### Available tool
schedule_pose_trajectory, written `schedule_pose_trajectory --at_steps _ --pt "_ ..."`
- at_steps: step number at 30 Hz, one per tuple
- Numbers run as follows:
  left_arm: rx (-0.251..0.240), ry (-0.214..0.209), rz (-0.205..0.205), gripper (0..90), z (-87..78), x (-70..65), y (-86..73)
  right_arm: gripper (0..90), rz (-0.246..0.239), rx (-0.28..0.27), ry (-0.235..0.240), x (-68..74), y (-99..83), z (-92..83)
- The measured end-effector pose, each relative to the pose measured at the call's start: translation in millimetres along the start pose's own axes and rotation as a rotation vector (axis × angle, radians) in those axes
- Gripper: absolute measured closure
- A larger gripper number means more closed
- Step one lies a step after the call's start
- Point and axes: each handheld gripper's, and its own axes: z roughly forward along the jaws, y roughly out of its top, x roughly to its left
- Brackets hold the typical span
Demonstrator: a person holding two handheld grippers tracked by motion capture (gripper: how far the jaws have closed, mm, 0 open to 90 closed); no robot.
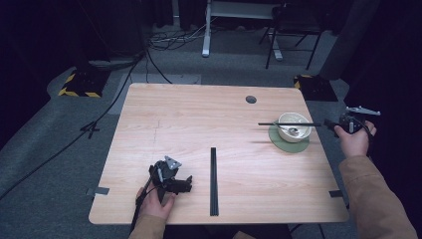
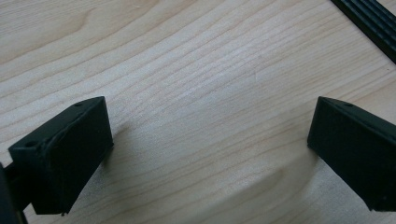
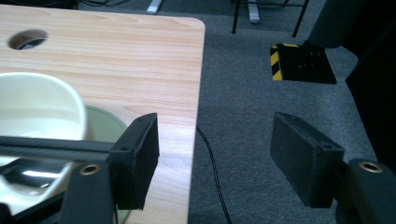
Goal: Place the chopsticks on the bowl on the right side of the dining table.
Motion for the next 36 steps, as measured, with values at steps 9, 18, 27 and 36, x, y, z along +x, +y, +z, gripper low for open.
schedule_pose_trajectory --at_steps 9,18,27,36 --pt "0.0 0.007 0.003 0.2 -0.2 0.2 0.2 31.7 -0.038 -0.031 0.07 19.5 8.0 -37.9" --pt "-0.002 -0.007 0.011 0.5 -0.9 1.7 -0.5 30.6 -0.058 -0.042 0.181 45.5 14.7 -73.5" --pt "0.001 -0.018 0.033 0.6 -3.4 6.2 -2.7 30.6 -0.07 -0.03 0.284 71.5 10.3 -97.8" --pt "0.002 -0.021 0.031 0.6 -3.5 6.8 -3.1 30.6 -0.118 -0.025 0.378 98.1 3.5 -115.2"
